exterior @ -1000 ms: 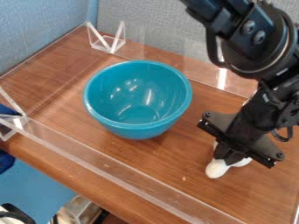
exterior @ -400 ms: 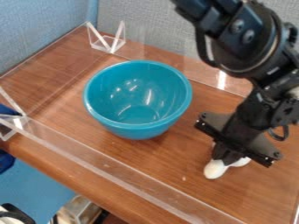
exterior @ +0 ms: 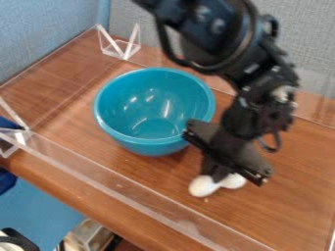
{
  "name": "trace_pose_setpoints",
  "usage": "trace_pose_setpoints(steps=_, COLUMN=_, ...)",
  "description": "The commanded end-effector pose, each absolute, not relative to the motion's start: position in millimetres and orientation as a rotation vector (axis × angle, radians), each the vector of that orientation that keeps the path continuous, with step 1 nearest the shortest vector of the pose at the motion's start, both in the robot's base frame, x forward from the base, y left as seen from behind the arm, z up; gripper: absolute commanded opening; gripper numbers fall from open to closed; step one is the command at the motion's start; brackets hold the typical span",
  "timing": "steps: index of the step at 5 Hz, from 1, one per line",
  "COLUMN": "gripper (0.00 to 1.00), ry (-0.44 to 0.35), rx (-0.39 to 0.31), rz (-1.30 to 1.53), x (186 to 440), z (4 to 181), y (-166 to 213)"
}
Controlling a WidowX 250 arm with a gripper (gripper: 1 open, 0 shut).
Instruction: Remove the mushroom from inside the blue bowl and put it on the table
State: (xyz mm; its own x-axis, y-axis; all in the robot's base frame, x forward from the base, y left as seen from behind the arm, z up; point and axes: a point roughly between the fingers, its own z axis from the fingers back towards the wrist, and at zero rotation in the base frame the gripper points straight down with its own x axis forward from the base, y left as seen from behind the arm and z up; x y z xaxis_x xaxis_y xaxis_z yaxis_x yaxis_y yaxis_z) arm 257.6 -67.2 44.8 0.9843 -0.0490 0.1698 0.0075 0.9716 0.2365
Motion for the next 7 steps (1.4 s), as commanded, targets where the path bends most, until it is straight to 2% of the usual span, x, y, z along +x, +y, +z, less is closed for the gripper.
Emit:
trace_pose_setpoints(steps=1, gripper=0.0, ry=-0.225, rx=0.216, rz=-0.065, x=264.9, z=64.1, y=-64.6)
trace_pose_setpoints(steps=3, gripper=0.0, ry=-0.211, rx=0.231, rz=0.021, x=285.6, z=66.9, y=-73.1)
trace_pose_setpoints(steps=4, gripper=1.0, ry=-0.202, rx=0.232, rz=0.044, x=288.0, z=71.2, y=-65.3)
trace_pose_setpoints(steps=5, gripper=1.0, ry=-0.196, rx=0.224, rz=0.059, x=290.3, z=67.9, y=-65.8)
trace_pose_setpoints(steps=7, gripper=1.0, ry=-0.191, rx=0.205, rz=0.1, x=291.4, z=72.1, y=-64.6)
